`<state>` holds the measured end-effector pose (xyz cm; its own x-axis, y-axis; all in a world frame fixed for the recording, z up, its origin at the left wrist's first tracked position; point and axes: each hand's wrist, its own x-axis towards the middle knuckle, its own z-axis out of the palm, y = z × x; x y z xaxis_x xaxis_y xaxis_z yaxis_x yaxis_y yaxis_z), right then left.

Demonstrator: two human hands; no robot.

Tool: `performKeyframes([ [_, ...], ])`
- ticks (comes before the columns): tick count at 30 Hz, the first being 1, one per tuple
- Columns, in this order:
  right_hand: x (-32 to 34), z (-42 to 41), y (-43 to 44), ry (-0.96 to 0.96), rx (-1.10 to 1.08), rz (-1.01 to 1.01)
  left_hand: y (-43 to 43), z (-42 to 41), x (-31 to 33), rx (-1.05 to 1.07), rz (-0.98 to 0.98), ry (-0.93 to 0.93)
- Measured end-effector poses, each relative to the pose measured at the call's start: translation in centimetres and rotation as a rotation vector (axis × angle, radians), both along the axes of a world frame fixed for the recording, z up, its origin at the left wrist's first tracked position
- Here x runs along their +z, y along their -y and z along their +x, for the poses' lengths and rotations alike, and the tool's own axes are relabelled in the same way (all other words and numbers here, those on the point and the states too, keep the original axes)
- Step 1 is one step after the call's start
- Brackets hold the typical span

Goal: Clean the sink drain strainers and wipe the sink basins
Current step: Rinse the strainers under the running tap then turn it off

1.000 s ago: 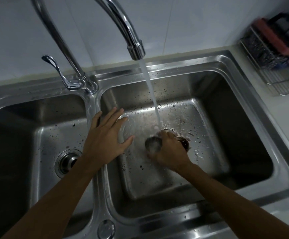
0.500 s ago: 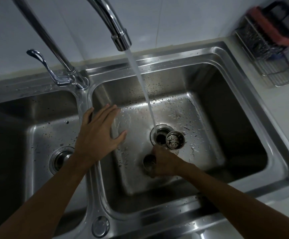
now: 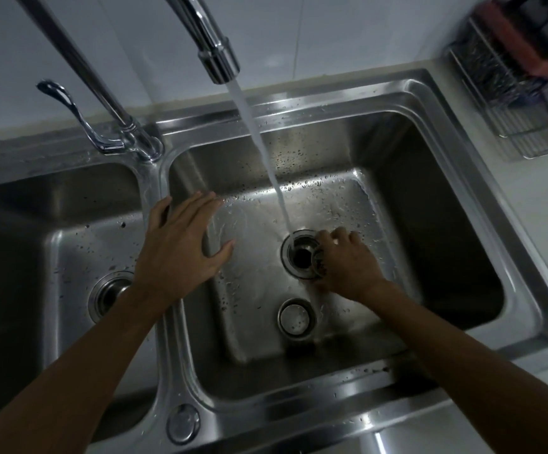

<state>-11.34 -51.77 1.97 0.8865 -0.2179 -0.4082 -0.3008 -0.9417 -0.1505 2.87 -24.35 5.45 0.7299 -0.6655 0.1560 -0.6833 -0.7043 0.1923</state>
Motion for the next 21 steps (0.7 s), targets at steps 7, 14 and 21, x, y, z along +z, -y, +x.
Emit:
performKeyframes([
  [7,-2.4,2.9,-0.4,-0.024,-0.111,0.128,0.1,0.0,0.1,0.004,-0.01,0.004],
  [14,-3.8,5.4,-3.2,0.076,-0.146,0.204,0.2,-0.2,0.4,0.009,-0.012,-0.004],
  [21,-3.5,4.7,-2.1,0.118,-0.405,0.416,0.1,-0.2,0.5,0.016,-0.018,-0.018],
])
